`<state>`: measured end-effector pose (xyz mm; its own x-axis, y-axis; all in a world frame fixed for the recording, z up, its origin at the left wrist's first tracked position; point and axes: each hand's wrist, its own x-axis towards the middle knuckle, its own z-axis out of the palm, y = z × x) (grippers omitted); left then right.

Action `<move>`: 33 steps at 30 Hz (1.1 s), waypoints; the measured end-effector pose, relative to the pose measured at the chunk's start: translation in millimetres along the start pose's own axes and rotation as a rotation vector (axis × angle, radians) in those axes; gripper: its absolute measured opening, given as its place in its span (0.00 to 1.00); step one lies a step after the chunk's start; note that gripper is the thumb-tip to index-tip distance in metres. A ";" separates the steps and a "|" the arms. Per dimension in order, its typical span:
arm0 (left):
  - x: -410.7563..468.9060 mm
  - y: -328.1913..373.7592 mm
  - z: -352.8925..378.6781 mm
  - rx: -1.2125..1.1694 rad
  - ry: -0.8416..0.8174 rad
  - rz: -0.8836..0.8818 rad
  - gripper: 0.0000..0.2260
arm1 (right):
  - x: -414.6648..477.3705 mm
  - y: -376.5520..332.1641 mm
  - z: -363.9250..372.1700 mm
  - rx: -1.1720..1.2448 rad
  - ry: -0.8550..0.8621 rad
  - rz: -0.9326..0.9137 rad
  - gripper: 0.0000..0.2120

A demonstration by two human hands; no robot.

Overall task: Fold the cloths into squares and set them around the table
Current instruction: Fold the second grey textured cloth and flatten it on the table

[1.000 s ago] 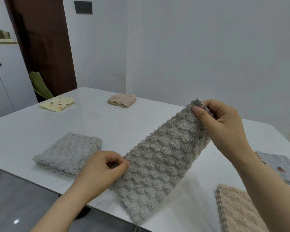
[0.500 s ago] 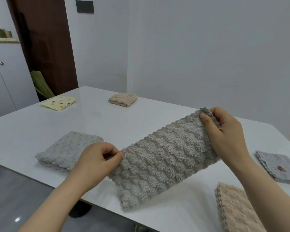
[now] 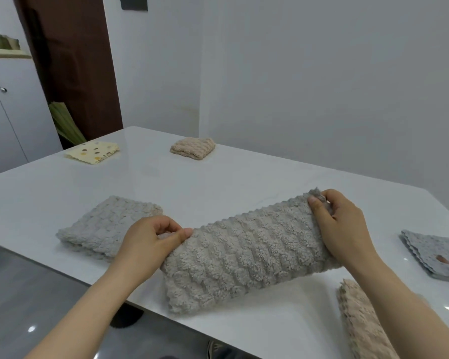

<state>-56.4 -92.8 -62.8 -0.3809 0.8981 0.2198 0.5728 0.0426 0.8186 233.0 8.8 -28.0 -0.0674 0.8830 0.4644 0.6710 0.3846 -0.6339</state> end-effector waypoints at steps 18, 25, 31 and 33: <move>-8.6 6.7 14.0 -0.339 -0.020 -0.153 0.12 | -21.3 -10.2 -0.7 0.073 0.000 0.075 0.16; -14.4 44.7 8.0 -0.702 -0.119 -0.192 0.04 | -35.1 -34.0 -5.1 0.332 -0.034 0.075 0.15; -21.5 58.0 18.6 -0.812 -0.096 -0.214 0.05 | -55.4 -63.5 4.4 0.464 -0.108 -0.007 0.07; -24.8 63.3 21.9 -0.835 -0.111 -0.205 0.07 | -62.3 -67.8 12.0 0.466 -0.121 -0.020 0.06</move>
<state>5.2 -102.8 -28.0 -0.3205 0.9472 0.0073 -0.2366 -0.0876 0.9676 182.8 -69.0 -21.3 -0.1808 0.8884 0.4219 0.2678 0.4572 -0.8481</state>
